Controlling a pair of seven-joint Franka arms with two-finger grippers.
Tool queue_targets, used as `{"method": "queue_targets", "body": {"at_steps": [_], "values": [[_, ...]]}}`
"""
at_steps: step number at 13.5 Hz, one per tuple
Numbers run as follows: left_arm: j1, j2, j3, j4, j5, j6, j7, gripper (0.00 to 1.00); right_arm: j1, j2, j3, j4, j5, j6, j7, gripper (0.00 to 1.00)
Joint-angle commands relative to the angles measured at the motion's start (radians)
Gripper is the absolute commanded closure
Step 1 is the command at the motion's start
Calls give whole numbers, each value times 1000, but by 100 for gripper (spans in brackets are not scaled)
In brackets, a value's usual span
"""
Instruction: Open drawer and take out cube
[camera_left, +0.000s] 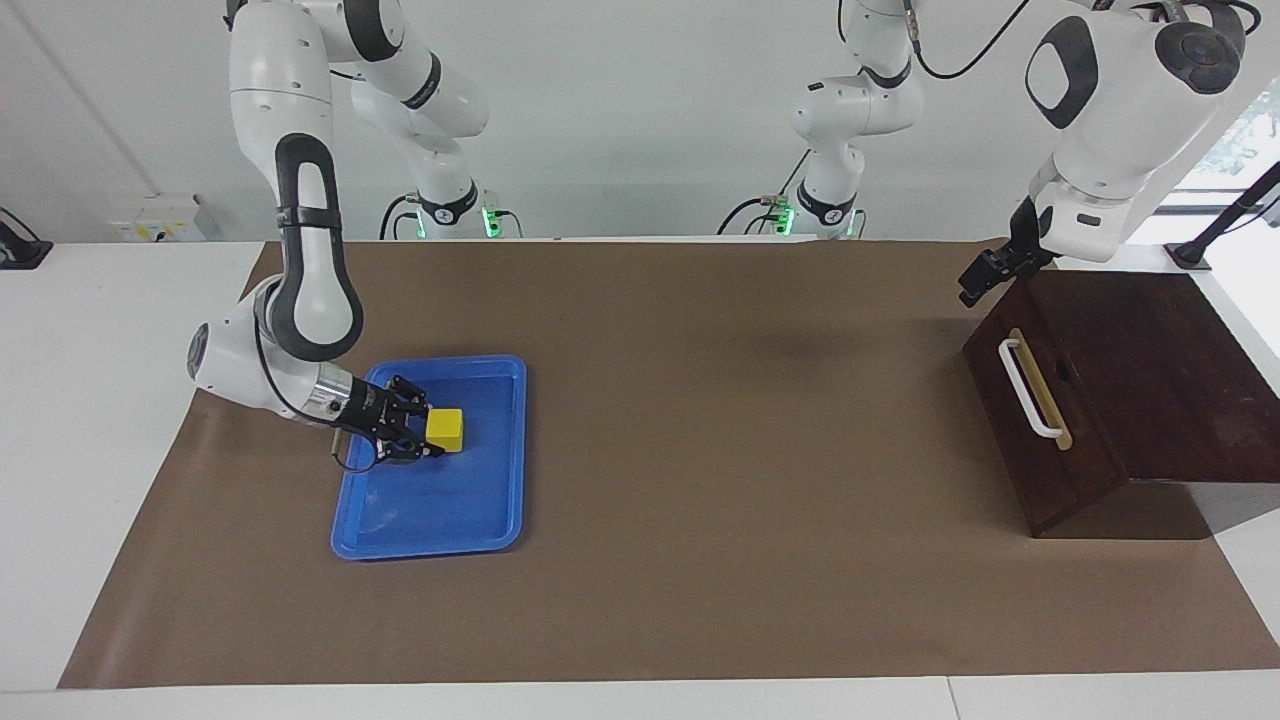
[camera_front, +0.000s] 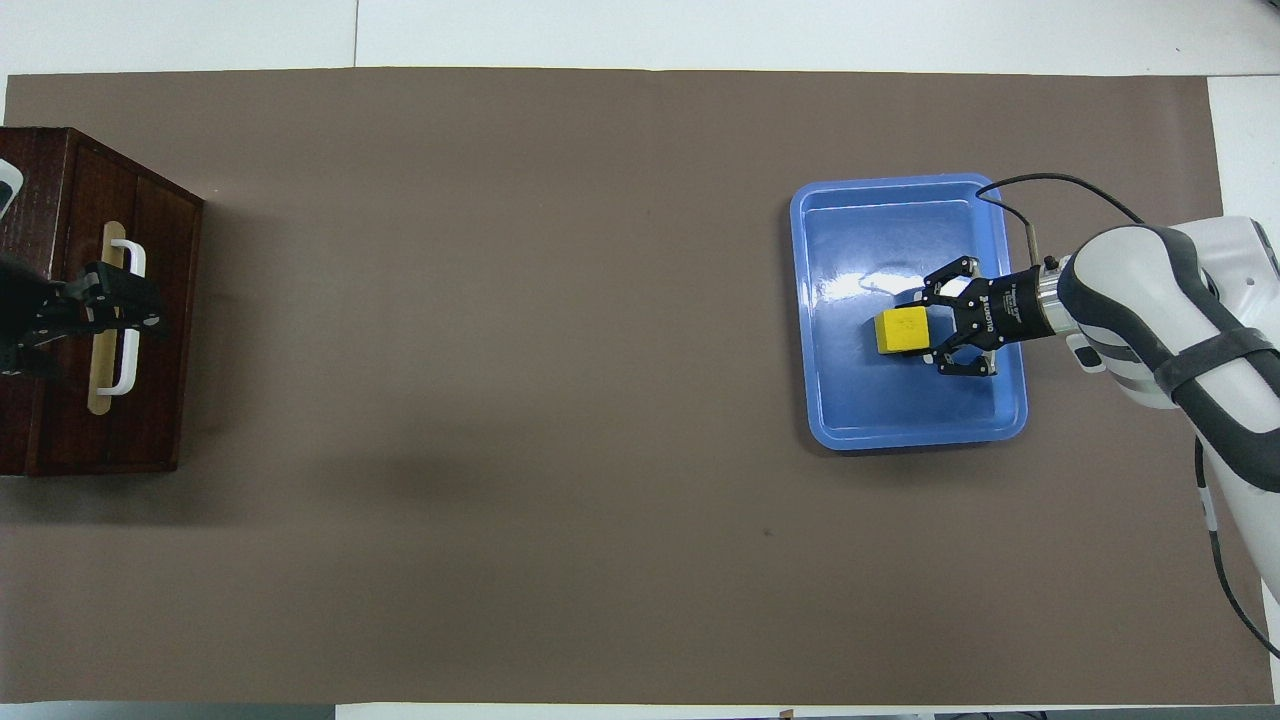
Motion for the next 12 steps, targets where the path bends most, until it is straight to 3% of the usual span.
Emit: {"method": "queue_targets", "body": {"at_steps": [1, 2, 3, 4, 9, 12], "values": [[-15, 16, 1, 22, -1, -39, 95, 0, -4, -24, 5, -38, 13, 27, -51, 100], [-15, 16, 0, 22, -7, -44, 99, 0, -2, -24, 5, -38, 13, 23, -82, 73], [-24, 16, 1, 24, -21, -45, 104, 0, 5, -24, 5, -38, 13, 21, -88, 21], [-39, 16, 9, 40, -22, -53, 107, 0, 7, -25, 5, -36, 13, 17, -88, 0], [-24, 21, -10, 63, -16, -82, 193, 0, 8, -22, 7, -13, 15, 4, -32, 0], [-29, 19, -14, 71, -18, -84, 233, 0, 5, -15, 5, 106, 12, -100, 29, 0]]}}
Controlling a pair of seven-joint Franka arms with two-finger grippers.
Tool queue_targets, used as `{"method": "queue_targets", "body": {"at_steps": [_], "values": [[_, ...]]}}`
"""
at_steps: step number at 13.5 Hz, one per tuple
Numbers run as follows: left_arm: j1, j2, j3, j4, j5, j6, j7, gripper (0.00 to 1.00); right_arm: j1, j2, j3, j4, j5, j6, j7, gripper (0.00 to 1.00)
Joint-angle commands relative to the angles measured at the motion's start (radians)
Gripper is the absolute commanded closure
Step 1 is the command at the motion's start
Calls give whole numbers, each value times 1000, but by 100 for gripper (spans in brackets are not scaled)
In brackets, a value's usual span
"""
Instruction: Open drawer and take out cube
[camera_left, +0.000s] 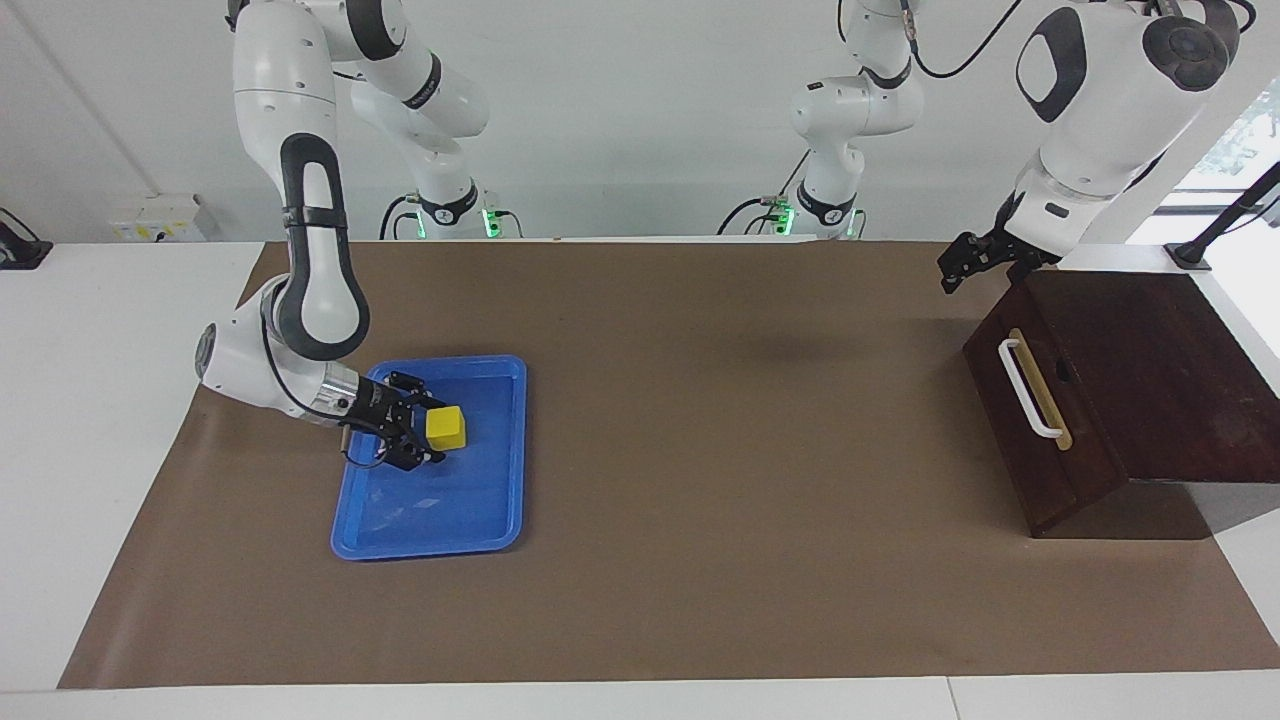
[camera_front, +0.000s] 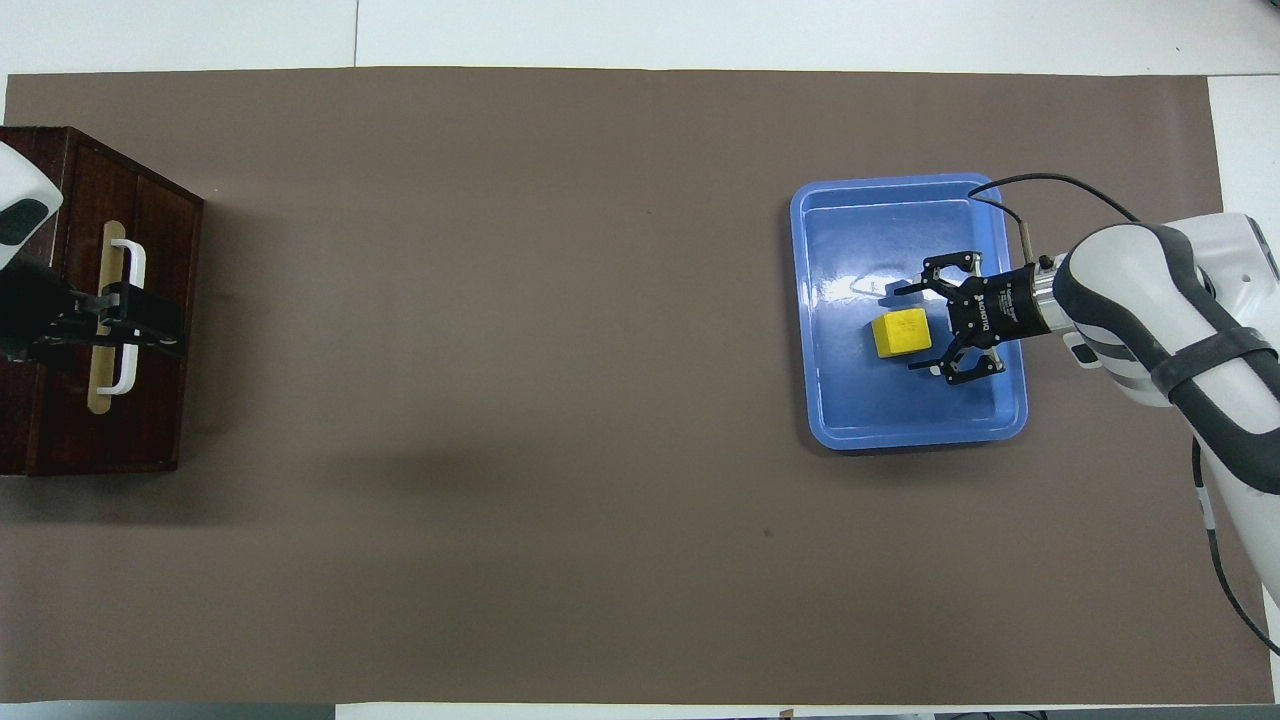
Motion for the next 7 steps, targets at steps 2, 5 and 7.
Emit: {"method": "queue_targets", "body": {"at_steps": [2, 5, 7], "values": [[0, 13, -3, 40, -7, -32, 26, 0, -1, -14, 0, 124, -4, -100, 64, 0], [-3, 9, -3, 36, -8, -39, 80, 0, -1, -74, 0, 145, -65, -131, 55, 0], [-3, 7, 3, 34, -8, -36, 83, 0, 1, -120, 10, 179, -173, -177, 35, 0]]}}
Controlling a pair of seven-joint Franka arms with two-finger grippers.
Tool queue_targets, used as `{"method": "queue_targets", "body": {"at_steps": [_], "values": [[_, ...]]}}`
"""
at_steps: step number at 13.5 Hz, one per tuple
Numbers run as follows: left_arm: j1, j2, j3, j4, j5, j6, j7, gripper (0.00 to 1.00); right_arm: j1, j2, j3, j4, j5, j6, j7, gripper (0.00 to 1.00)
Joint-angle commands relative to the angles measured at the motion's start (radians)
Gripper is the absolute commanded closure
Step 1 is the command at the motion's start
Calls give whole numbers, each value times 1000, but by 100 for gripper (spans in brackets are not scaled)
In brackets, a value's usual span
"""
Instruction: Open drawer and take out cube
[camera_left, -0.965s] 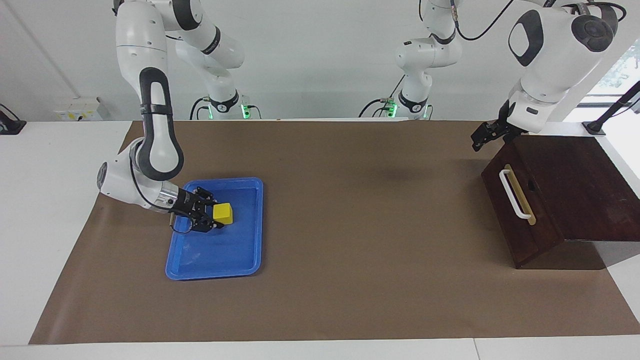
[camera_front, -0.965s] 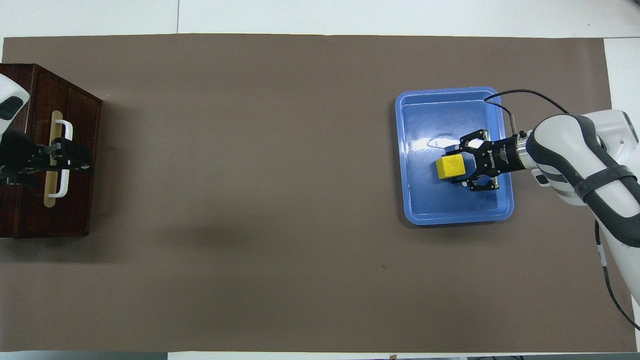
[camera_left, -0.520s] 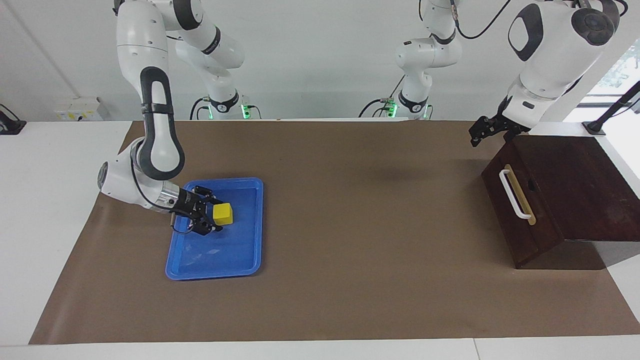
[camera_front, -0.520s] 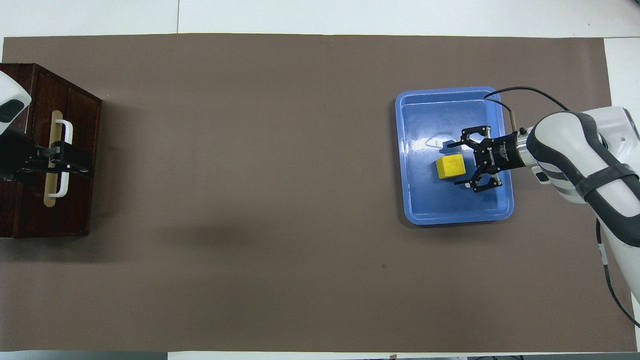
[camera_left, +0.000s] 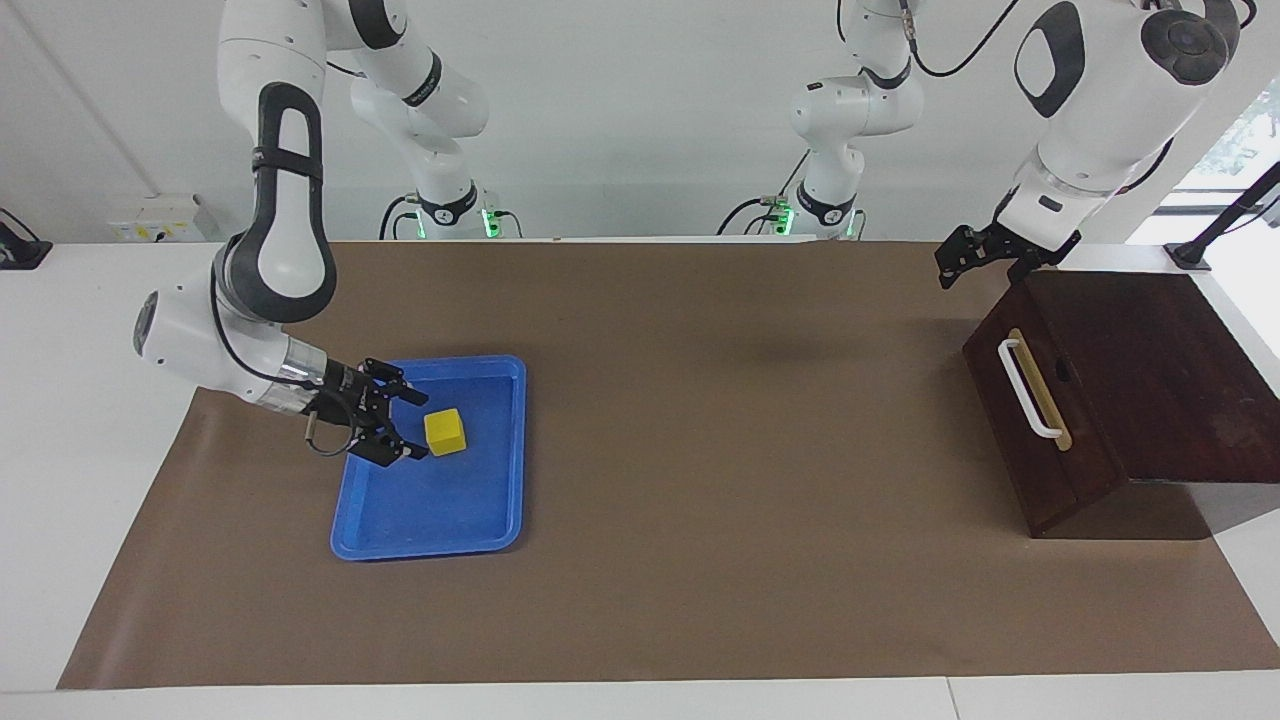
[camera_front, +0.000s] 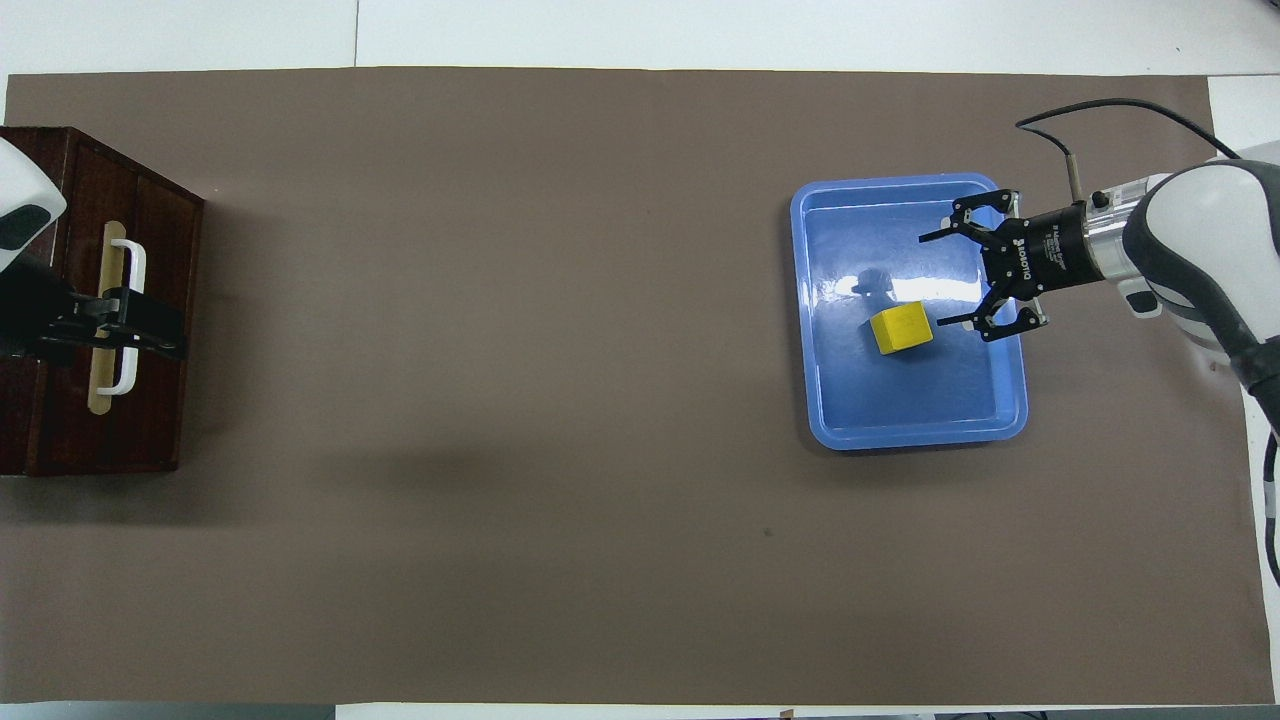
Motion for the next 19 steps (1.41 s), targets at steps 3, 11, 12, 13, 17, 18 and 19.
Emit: {"method": "queue_targets", "body": {"at_steps": [3, 11, 12, 13, 17, 18, 19], "values": [[0, 0, 7, 9, -10, -22, 11, 0, 0, -99, 12, 67, -188, -139, -100, 0], [-1, -7, 9, 1, -8, -22, 8, 0, 74, -270, 30, 135, -569, -270, -654, 0], [-1, -7, 9, 3, -8, -22, 8, 0, 81, -293, 29, 135, -595, -282, -700, 0], [-1, -7, 9, 3, -8, -22, 8, 0, 115, -316, 9, 135, -627, -293, -758, 0], [-1, -7, 9, 1, -8, -22, 8, 0, 183, -389, -83, 159, -667, -390, -972, 0], [-1, -7, 9, 1, -8, -22, 8, 0, 177, -384, -82, 188, -670, -425, -1013, 0], [-1, -7, 9, 1, -8, -22, 8, 0, 161, -376, -79, 205, -673, -428, -1047, 0]]}}
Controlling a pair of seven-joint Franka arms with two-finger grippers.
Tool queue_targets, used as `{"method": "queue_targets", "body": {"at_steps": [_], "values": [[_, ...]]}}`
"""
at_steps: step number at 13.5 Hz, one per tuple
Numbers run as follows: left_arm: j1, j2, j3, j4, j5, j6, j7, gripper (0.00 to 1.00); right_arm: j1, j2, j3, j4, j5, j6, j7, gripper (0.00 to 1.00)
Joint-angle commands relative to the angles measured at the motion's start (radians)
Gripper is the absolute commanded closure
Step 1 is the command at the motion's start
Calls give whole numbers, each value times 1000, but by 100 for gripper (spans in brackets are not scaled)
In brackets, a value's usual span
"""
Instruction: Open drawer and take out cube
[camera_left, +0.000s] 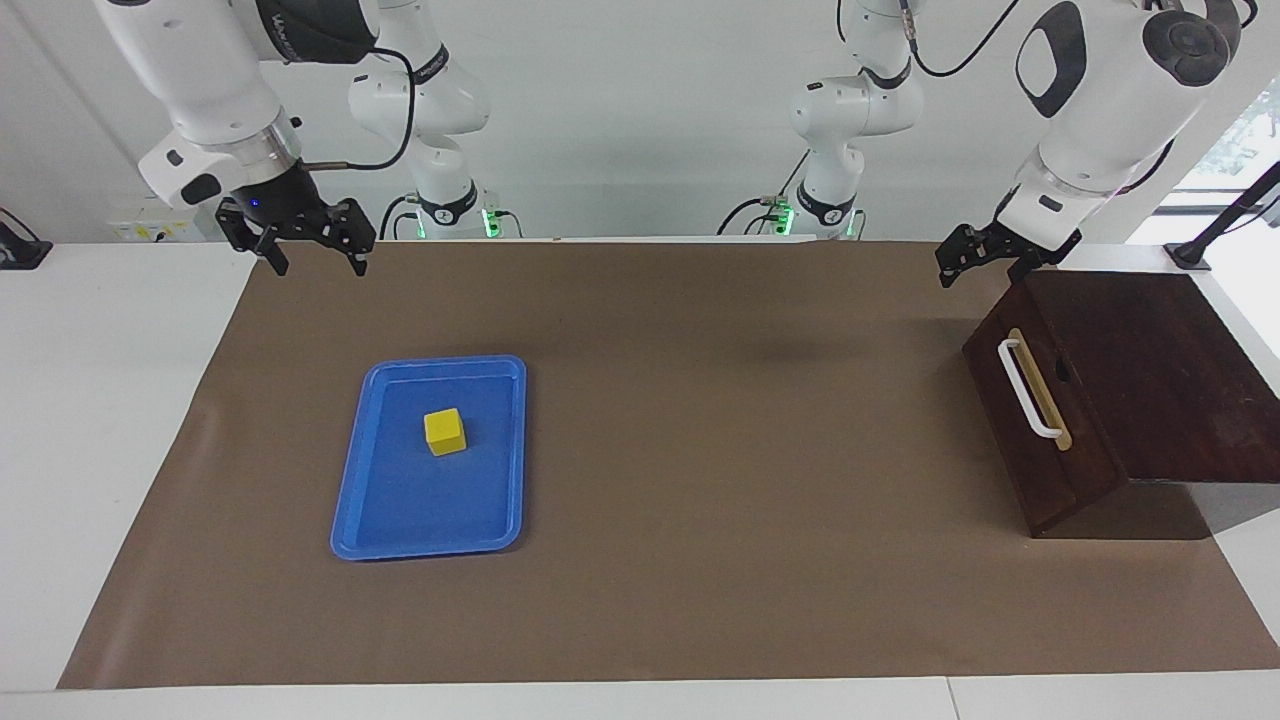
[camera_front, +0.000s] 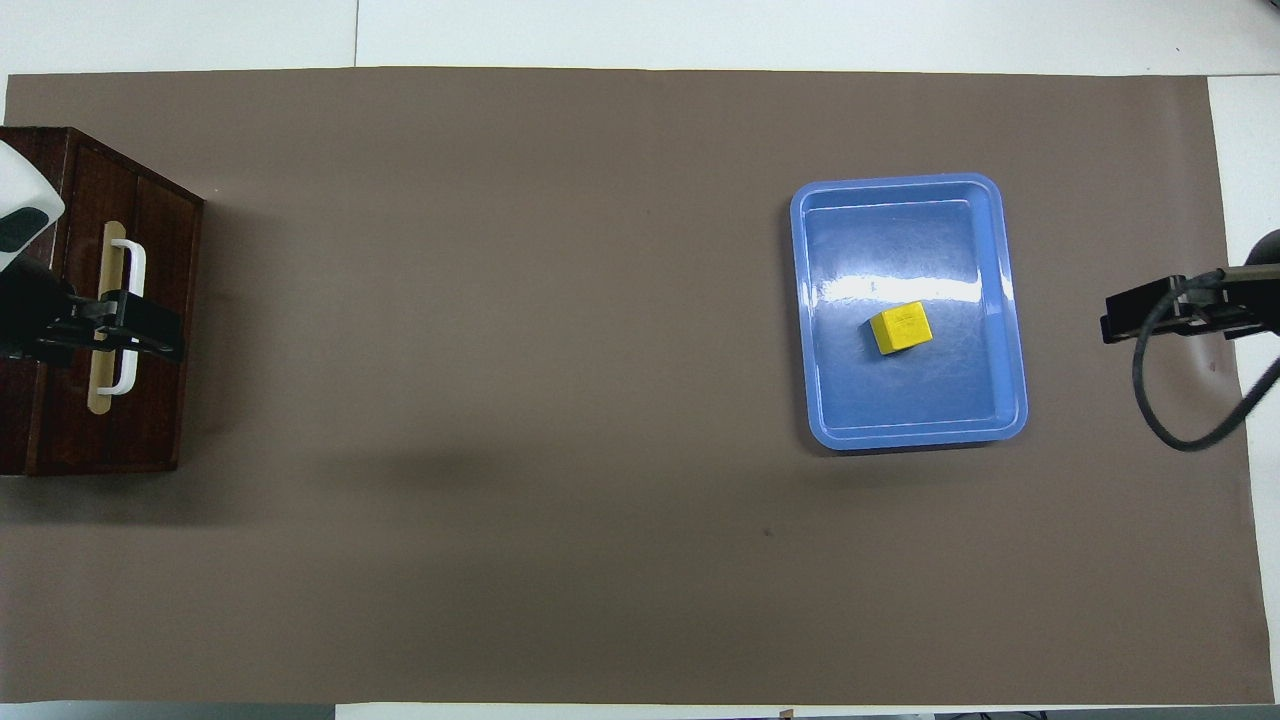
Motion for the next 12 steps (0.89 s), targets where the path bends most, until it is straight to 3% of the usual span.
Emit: {"method": "queue_targets", "body": {"at_steps": [1, 8, 12], "values": [[-2, -6, 6, 3, -8, -17, 4, 0, -36, 16, 0, 40, -10, -36, -102, 0], [-2, -6, 6, 2, -8, -17, 4, 0, -44, 24, 4, -52, -7, 34, -103, 0], [-2, -6, 6, 3, -8, -17, 4, 0, -44, 30, 7, -37, -16, 24, -102, 0]]}}
